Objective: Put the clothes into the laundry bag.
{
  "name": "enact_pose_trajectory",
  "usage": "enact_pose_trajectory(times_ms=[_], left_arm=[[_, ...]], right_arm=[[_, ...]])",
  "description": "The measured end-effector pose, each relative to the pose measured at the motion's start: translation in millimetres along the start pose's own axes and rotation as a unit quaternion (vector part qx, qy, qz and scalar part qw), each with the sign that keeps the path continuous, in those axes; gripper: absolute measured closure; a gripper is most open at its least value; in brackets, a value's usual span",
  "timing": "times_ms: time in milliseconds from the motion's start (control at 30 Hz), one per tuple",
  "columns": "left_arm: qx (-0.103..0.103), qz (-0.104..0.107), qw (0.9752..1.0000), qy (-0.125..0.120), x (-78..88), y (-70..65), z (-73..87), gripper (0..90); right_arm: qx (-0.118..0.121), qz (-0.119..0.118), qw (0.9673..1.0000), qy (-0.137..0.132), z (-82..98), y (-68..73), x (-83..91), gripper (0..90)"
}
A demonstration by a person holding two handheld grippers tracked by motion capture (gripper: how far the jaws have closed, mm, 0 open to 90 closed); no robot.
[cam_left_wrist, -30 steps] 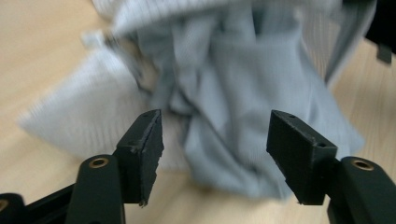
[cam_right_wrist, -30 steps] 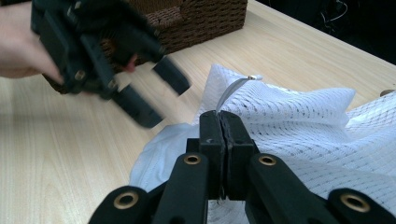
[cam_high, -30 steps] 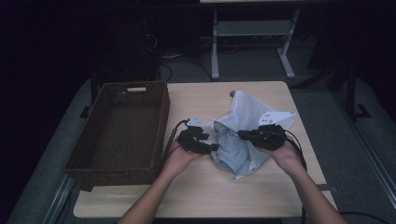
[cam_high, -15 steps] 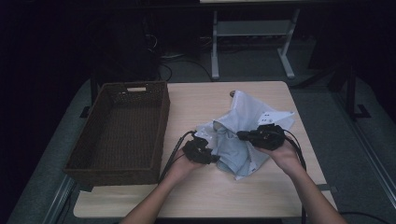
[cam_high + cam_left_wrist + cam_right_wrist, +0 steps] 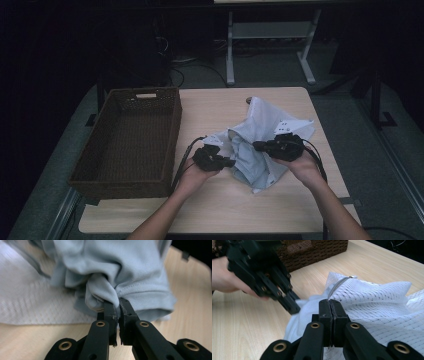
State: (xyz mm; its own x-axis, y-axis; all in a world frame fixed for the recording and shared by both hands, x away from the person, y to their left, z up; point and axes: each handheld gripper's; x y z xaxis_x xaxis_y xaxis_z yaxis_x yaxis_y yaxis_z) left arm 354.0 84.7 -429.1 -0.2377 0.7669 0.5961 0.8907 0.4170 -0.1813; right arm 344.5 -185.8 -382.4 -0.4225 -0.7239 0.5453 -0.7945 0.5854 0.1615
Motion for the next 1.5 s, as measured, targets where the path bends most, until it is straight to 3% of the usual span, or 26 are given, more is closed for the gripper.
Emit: enact_pose_trajectory(times_ms=[167,400,500,667,867,1067,1300,1500], left_arm=[[-0.010,-0.012,0.9991,-0.041,15.8,-3.9,-10.8,85.6],[-0.029,-0.025,0.9970,-0.067,27.4,-13.7,-36.1,85.6],[-0.036,-0.035,0.9970,-0.058,17.6,-13.5,-46.0,85.6],[-0.035,-0.054,0.9968,-0.049,-13.6,-9.6,-55.7,85.5],[-0.014,-0.079,0.9952,-0.055,-42.8,0.6,-53.9,85.4],[-0.006,-0.094,0.9942,-0.053,-56.3,8.4,-48.2,84.7],[0.004,-0.090,0.9945,-0.053,-44.0,11.7,-43.4,73.0],[0.013,-0.080,0.9956,-0.048,-17.6,8.1,-37.8,55.3]], right_arm=[[0.004,-0.001,1.0000,-0.007,-0.5,1.2,1.6,87.9],[-0.001,-0.012,0.9996,-0.027,-5.6,3.1,8.3,88.0],[-0.002,-0.016,0.9993,-0.035,-8.0,4.9,12.3,88.0],[-0.002,-0.017,0.9989,-0.043,-9.3,5.4,17.9,88.0],[0.000,-0.020,0.9989,-0.043,-9.5,6.1,18.5,88.0],[0.001,-0.019,0.9990,-0.041,-8.7,5.7,18.6,88.0],[0.000,-0.015,0.9990,-0.041,-7.4,4.8,17.8,87.9],[0.000,-0.012,0.9992,-0.038,-6.7,3.9,15.9,87.9]])
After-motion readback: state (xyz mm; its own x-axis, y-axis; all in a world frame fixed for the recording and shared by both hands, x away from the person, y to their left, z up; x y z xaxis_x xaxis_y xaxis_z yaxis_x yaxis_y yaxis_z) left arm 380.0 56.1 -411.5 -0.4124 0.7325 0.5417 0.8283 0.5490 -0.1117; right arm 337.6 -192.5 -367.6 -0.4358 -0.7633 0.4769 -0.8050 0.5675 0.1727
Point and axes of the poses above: each handheld gripper's, and its own axes: x roughly backward along the jaws, z roughly out of its underside, y roughly to its left, and after that the axes turned 5 degrees about -x, right-handed
